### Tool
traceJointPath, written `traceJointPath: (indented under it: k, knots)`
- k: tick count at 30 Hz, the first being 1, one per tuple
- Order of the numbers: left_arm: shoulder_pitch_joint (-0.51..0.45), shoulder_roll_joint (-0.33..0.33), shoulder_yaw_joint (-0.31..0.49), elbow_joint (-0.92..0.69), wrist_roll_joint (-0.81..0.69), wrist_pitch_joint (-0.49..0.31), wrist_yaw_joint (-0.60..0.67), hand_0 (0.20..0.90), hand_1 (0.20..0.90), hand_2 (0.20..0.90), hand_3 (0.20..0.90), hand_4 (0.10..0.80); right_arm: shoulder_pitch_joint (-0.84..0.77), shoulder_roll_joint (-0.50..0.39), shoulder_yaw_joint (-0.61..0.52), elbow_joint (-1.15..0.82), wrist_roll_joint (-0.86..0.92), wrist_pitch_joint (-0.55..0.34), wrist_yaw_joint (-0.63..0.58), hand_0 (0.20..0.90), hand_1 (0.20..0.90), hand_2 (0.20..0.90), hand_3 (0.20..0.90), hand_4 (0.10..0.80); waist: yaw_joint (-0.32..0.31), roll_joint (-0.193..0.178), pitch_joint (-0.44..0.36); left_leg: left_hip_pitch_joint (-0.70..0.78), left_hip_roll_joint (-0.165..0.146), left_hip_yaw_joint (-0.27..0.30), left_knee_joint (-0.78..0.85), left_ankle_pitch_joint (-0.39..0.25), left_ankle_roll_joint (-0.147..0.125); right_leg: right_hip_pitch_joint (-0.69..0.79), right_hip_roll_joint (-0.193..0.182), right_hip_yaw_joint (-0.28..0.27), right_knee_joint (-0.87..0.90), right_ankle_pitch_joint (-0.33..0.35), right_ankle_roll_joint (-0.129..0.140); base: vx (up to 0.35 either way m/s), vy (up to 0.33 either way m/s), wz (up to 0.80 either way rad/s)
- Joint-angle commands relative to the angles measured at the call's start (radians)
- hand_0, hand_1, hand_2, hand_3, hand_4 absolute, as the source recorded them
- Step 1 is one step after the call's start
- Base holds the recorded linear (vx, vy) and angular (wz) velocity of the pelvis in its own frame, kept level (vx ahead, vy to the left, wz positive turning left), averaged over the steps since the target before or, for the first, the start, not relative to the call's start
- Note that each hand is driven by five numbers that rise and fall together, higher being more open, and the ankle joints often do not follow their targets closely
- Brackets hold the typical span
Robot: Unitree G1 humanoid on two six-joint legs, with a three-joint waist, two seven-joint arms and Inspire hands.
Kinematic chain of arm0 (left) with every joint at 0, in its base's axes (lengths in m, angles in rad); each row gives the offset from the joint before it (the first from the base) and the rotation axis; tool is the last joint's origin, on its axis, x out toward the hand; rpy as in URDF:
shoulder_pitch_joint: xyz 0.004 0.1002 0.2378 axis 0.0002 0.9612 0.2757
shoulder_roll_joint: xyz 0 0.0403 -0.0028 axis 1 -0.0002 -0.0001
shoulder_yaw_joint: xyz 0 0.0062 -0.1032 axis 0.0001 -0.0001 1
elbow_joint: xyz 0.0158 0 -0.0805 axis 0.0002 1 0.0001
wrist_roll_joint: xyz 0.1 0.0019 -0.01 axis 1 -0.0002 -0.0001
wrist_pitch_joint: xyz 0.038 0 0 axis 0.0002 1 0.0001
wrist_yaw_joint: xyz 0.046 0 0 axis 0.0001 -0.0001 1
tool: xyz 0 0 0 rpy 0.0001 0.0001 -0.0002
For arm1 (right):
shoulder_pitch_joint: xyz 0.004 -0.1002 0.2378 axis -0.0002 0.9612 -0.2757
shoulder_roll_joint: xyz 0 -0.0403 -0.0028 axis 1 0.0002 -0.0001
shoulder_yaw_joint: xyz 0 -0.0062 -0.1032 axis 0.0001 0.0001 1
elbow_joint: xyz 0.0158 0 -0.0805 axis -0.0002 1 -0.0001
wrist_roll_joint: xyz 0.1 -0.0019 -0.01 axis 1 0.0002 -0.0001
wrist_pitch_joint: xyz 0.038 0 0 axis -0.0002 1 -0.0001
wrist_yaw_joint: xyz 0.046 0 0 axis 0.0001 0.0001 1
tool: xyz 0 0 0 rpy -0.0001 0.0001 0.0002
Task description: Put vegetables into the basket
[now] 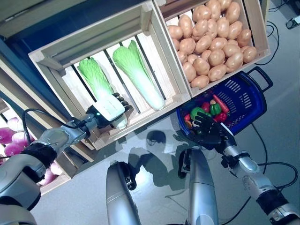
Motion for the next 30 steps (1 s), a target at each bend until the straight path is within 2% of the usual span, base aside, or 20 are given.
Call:
traceJointPath:
  k: [1, 3, 7, 15, 16, 17, 18, 21, 30]
  knots:
    - [-0.074, 0.09, -0.013, -0.035, -0.04, 0.047, -0.008, 0.9, 0.9, 0.9, 0.9, 0.8, 0.002, -0.058, -0.089, -0.113, 0.067, -0.113, -0.043, 0.9, 0.9, 0.9, 0.9, 0.8, 0.003, 0.0, -0.041, -0.051, 0.037, -0.039, -0.02, -0.015, -0.054, 0.004, -0.072, 0.044, -0.019, 0.025, 0.09, -0.057, -0.003, 0.0]
    - [-0.076, 0.101, -0.007, -0.045, -0.05, 0.066, -0.004, 0.9, 0.9, 0.9, 0.9, 0.8, 0.018, -0.074, -0.105, -0.141, 0.075, -0.113, -0.051, 0.9, 0.9, 0.9, 0.9, 0.8, 0.006, -0.003, -0.037, -0.088, 0.043, -0.05, 0.003, -0.016, -0.052, -0.032, -0.076, 0.048, 0.015, 0.019, 0.09, -0.025, -0.006, 0.0]
    - [-0.083, 0.113, -0.006, -0.034, -0.042, 0.055, 0.0, 0.9, 0.9, 0.9, 0.9, 0.8, 0.032, -0.091, -0.133, -0.151, 0.101, -0.122, -0.037, 0.9, 0.9, 0.9, 0.9, 0.8, 0.006, -0.007, -0.037, -0.151, 0.062, -0.065, 0.047, -0.02, -0.055, -0.091, -0.082, 0.055, 0.072, 0.006, 0.091, -0.013, -0.016, -0.11]
    - [-0.093, 0.127, 0.004, -0.052, -0.046, 0.077, -0.067, 0.9, 0.9, 0.9, 0.9, 0.8, 0.031, -0.087, -0.172, -0.176, 0.122, -0.13, -0.009, 0.9, 0.9, 0.9, 0.9, 0.8, 0.013, -0.013, -0.035, -0.252, 0.085, -0.096, 0.117, -0.022, -0.05, -0.196, -0.084, 0.073, 0.167, -0.013, 0.096, 0.003, -0.014, -0.04]
    - [-0.091, 0.13, 0.009, -0.055, -0.044, 0.079, -0.072, 0.846, 0.846, 0.846, 0.846, 0.764, 0.032, -0.086, -0.175, -0.181, 0.122, -0.129, -0.008, 0.9, 0.9, 0.9, 0.9, 0.8, 0.014, -0.013, -0.035, -0.258, 0.086, -0.098, 0.12, -0.021, -0.049, -0.203, -0.083, 0.074, 0.171, -0.012, 0.096, -0.013, -0.018, -0.05]
    - [-0.088, 0.131, 0.015, -0.054, -0.05, 0.082, -0.082, 0.592, 0.592, 0.592, 0.592, 0.595, 0.032, -0.084, -0.178, -0.191, 0.121, -0.128, -0.008, 0.9, 0.9, 0.9, 0.9, 0.8, 0.015, -0.014, -0.034, -0.265, 0.086, -0.1, 0.124, -0.019, -0.049, -0.208, -0.082, 0.076, 0.177, -0.013, 0.097, -0.011, -0.018, -0.06]
    - [-0.083, 0.135, 0.023, -0.054, -0.061, 0.084, -0.111, 0.3, 0.3, 0.3, 0.3, 0.4, 0.036, -0.083, -0.184, -0.204, 0.121, -0.125, -0.008, 0.9, 0.9, 0.9, 0.9, 0.8, 0.015, -0.014, -0.035, -0.27, 0.087, -0.099, 0.127, -0.018, -0.046, -0.213, -0.081, 0.076, 0.182, -0.014, 0.097, -0.01, -0.015, -0.06]
    - [-0.075, 0.132, 0.029, -0.05, -0.103, 0.081, -0.187, 0.3, 0.3, 0.3, 0.3, 0.4, 0.028, -0.078, -0.189, -0.22, 0.125, -0.123, -0.007, 0.9, 0.9, 0.9, 0.9, 0.8, 0.014, -0.009, -0.038, -0.275, 0.088, -0.096, 0.134, -0.015, -0.04, -0.217, -0.077, 0.077, 0.192, -0.018, 0.097, -0.007, -0.004, -0.05]
    - [-0.027, 0.144, 0.062, -0.071, -0.112, 0.079, -0.155, 0.3, 0.3, 0.3, 0.3, 0.4, 0.026, -0.058, -0.197, -0.221, 0.108, -0.117, 0.021, 0.9, 0.9, 0.9, 0.9, 0.8, 0.017, 0.007, -0.064, -0.232, 0.084, -0.079, 0.11, -0.001, -0.021, -0.173, -0.079, 0.072, 0.163, -0.007, 0.101, 0.009, 0.005, -0.04]
